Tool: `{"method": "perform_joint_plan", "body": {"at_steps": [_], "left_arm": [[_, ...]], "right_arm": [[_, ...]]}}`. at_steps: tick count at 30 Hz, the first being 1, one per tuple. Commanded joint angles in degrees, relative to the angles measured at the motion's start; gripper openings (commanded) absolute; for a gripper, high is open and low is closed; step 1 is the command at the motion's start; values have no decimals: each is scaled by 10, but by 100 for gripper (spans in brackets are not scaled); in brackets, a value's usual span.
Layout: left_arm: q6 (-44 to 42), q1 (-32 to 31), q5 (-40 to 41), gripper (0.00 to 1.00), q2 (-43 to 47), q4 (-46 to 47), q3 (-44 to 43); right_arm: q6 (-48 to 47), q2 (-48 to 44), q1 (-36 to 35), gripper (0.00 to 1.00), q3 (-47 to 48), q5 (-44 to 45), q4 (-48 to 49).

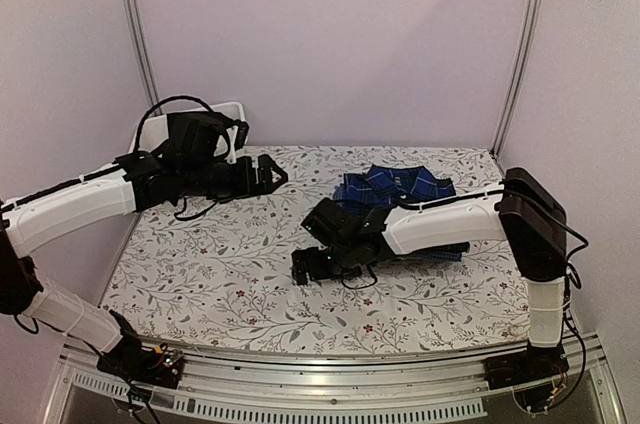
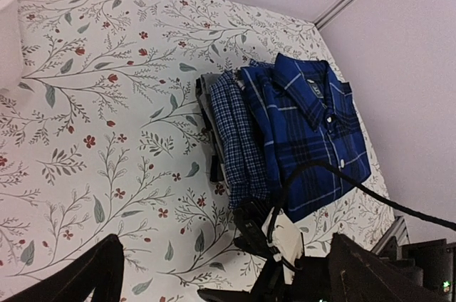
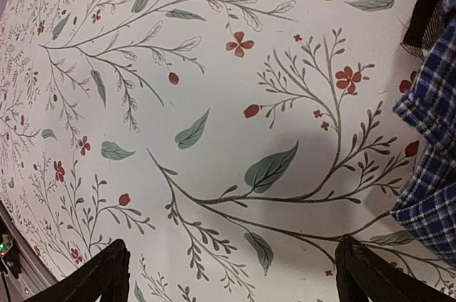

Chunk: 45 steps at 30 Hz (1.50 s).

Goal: Fold and stack the long sleeve shirts
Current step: Move the square-folded shirt to the corner of the board.

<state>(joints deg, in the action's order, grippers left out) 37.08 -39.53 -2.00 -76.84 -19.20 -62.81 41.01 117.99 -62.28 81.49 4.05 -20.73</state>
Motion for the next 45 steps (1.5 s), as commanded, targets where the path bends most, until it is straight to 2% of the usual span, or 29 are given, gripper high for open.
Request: {"method": "perform_joint_plan", "body": {"at_steps": [1, 20, 32, 45], "left_arm": [[-4, 9, 6, 100, 12, -7, 9], [0, 9, 4, 100, 12, -7, 11], [0, 9, 5, 100, 17, -14, 14], [0, 11, 2, 100, 15, -15, 12]], "right_arm": [[7, 20, 10, 99, 15, 31, 18], [0, 39, 89, 99, -11, 42, 43], [-55, 30, 196, 99, -29, 34, 50], [-124, -12, 299, 99, -95, 11, 52]]}}
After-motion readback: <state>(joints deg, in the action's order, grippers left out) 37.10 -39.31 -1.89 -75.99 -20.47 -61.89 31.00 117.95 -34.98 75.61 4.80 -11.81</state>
